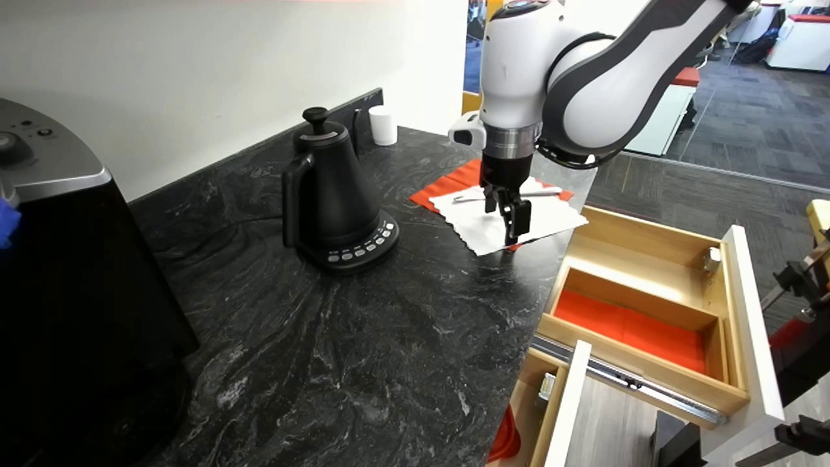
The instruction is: Put the fork and knife in the left segment of the open drawer
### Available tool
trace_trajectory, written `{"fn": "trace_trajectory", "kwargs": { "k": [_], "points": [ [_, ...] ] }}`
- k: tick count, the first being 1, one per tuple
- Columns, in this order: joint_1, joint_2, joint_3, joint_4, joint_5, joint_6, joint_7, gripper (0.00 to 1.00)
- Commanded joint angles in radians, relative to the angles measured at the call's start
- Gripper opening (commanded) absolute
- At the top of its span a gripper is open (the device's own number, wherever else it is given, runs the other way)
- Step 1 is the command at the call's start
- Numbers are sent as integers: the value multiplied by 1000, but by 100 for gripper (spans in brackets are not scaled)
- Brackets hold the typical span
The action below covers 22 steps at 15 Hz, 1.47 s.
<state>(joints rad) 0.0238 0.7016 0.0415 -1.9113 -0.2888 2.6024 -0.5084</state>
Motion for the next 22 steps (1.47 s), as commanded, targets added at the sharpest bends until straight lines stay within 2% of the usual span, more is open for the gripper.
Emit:
{"fn": "trace_trajectory", "kwargs": {
  "k": [1,20,22],
  "points": [
    [-13,1,13,3,-14,-5,9,100],
    [-13,1,13,3,-14,-5,9,100],
    [-30,12,-7,36,-29,-23,-17,100]
  ]
}}
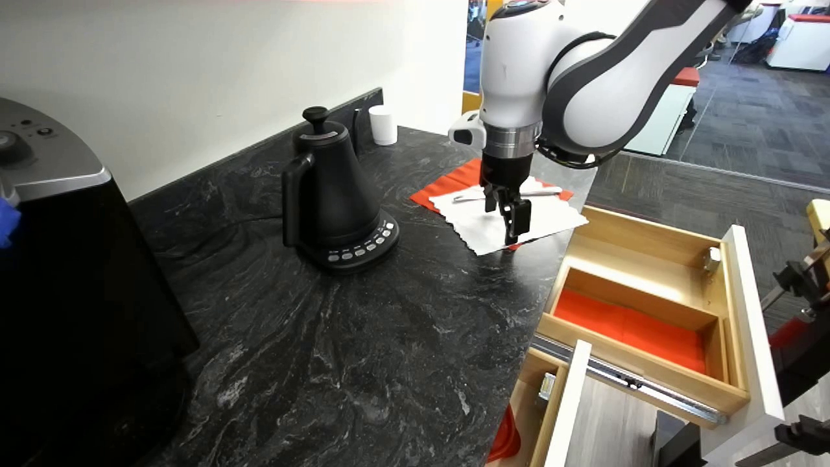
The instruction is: Put the fork and knife in the left segment of the open drawer
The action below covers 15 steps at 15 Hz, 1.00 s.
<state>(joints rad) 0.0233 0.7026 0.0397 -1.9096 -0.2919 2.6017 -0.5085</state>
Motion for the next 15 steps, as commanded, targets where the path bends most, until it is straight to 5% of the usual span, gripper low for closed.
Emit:
{"fn": "trace_trajectory", "kwargs": {
  "k": [1,7,9,10,15],
  "points": [
    [-39,14,-25,56,-42,-30,-31,100],
    [-185,12,-102,205,-92,-77,-248,100],
    [-297,42,-49,274,-13,-76,-408,100],
    [-382,66,32,307,41,-79,-498,100],
    [-463,175,102,523,298,-262,-735,100]
  ]
}}
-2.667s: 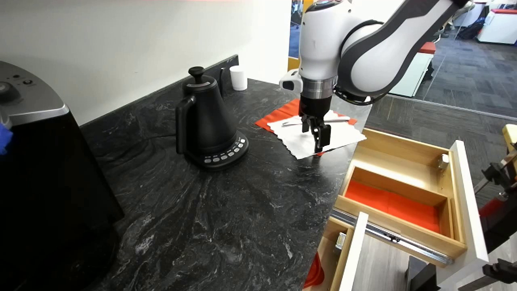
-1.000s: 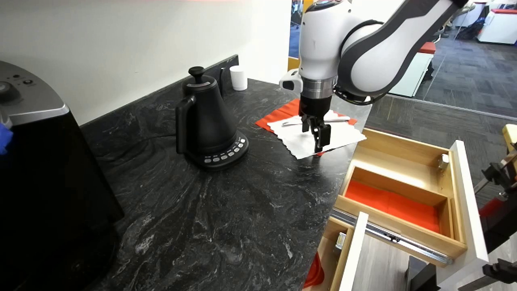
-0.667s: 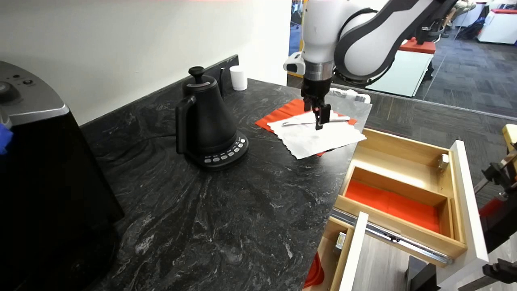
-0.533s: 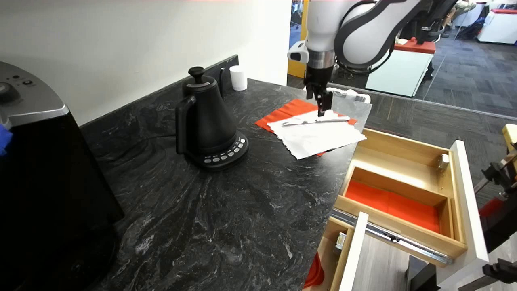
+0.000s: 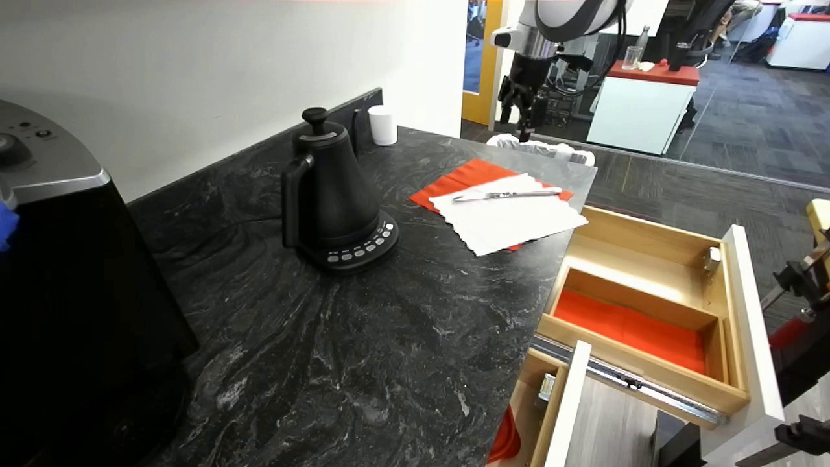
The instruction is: Put the fork and knife in the left segment of the open drawer
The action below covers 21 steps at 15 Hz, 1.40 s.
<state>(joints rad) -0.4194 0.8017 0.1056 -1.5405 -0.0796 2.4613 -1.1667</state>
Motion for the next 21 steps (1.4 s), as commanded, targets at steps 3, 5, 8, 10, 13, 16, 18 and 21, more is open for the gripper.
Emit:
{"fn": "trace_trajectory", "kwargs": {
  "k": [3,5,8,10,13,16,18,21],
  "points": [
    [15,105,16,235,124,-212,-76,100],
    [37,100,9,243,118,-240,-85,100],
    [52,104,4,243,116,-275,-110,100],
    [62,105,-8,231,117,-293,-89,100],
    [72,95,-25,195,114,-283,-67,100],
    [79,87,-18,163,111,-276,-86,100],
    [78,106,-22,190,114,-266,-83,100],
    [80,107,-24,191,114,-266,-83,100]
  ]
}}
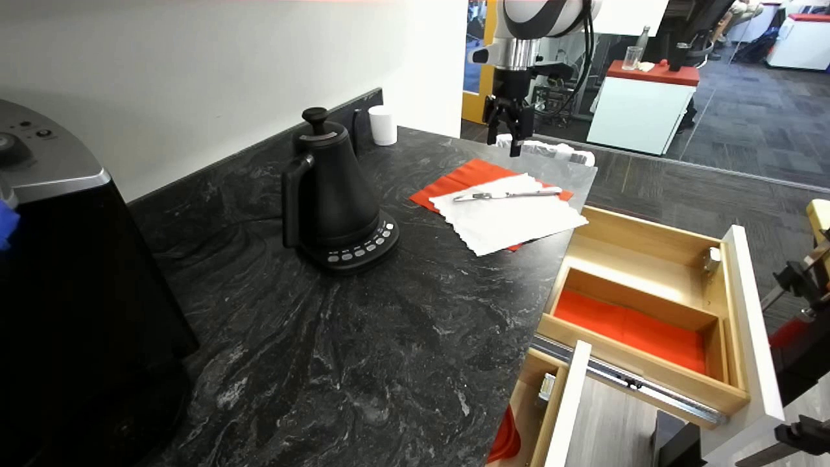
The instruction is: Put the fork and knife in the left segment of the open drawer
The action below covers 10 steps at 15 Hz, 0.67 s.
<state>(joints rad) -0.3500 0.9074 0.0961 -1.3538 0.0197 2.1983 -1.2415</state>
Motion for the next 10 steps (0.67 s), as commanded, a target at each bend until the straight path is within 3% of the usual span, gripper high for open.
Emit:
{"fn": "trace_trajectory", "kwargs": {
  "k": [1,3,10],
  "points": [
    [11,1,-16,4,14,-3,-8,100],
    [14,-3,-18,-3,12,3,-2,100],
    [65,-124,10,-274,46,170,58,100]
  ]
}}
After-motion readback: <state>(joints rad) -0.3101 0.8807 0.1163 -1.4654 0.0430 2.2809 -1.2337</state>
